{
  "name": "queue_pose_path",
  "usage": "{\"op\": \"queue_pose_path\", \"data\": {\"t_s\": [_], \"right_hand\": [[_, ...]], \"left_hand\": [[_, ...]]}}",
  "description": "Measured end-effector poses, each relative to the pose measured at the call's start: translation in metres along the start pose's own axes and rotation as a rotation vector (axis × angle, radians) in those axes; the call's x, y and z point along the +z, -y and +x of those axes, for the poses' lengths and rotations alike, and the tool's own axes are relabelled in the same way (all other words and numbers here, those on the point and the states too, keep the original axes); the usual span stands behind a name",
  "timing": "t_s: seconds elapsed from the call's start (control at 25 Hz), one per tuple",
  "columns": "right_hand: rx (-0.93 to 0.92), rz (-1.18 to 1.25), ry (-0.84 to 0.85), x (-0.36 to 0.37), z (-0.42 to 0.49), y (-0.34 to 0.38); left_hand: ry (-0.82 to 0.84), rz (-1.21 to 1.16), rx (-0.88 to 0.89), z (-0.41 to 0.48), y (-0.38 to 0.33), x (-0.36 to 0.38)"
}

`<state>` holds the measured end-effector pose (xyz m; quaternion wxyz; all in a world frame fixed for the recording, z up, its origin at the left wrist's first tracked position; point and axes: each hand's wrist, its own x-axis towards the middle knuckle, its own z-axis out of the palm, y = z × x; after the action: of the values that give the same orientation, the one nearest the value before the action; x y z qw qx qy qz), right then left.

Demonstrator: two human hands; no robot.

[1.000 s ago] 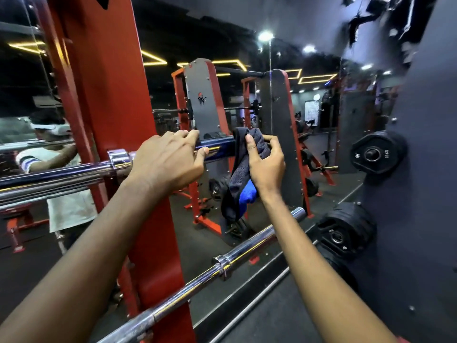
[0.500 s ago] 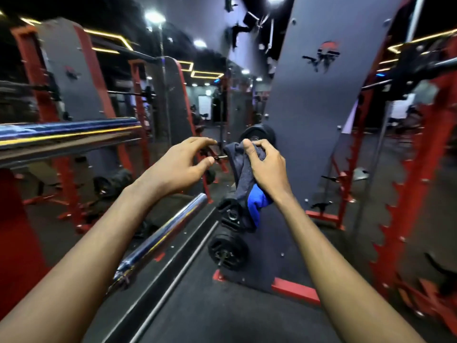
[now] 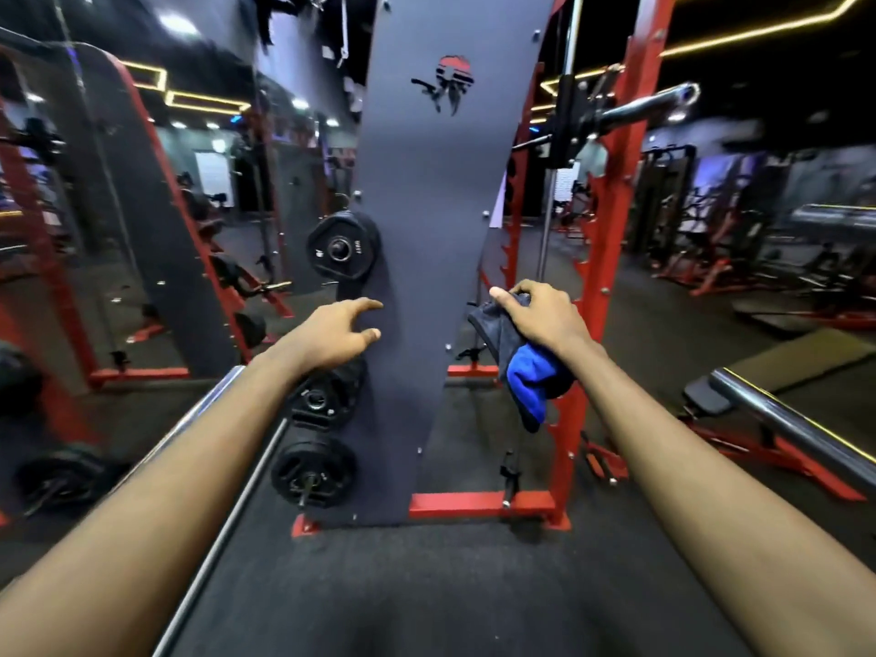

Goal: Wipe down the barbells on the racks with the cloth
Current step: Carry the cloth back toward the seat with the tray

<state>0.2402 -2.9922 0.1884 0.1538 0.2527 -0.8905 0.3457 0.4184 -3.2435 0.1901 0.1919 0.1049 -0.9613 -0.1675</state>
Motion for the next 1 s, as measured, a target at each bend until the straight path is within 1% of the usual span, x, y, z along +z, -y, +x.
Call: {"op": "queue_pose_path", "data": {"t_s": [0.28,0.56,0.76,1.0], "right_hand": [[0.135,-0.126,-0.079,-0.053,0.014,-0.061],[0.226,-0.184,-0.149,-0.075,0.044,-0.123],[0.255,-0.19,-0.215,-0.081,0.103,-0.173],[0.338,-0.21,-0.282,-0.093,0.17,-0.239]], "left_hand": [[0.05,-0.115,0.131,0.064,-0.044,0.038],[0.11,-0.212,0.302,0.131,-0.091,0.084],[0.151,-0.245,0.389,0.219,-0.119,0.12],[0.216,-0.241,0.497,0.328,-0.175,0.171]]}}
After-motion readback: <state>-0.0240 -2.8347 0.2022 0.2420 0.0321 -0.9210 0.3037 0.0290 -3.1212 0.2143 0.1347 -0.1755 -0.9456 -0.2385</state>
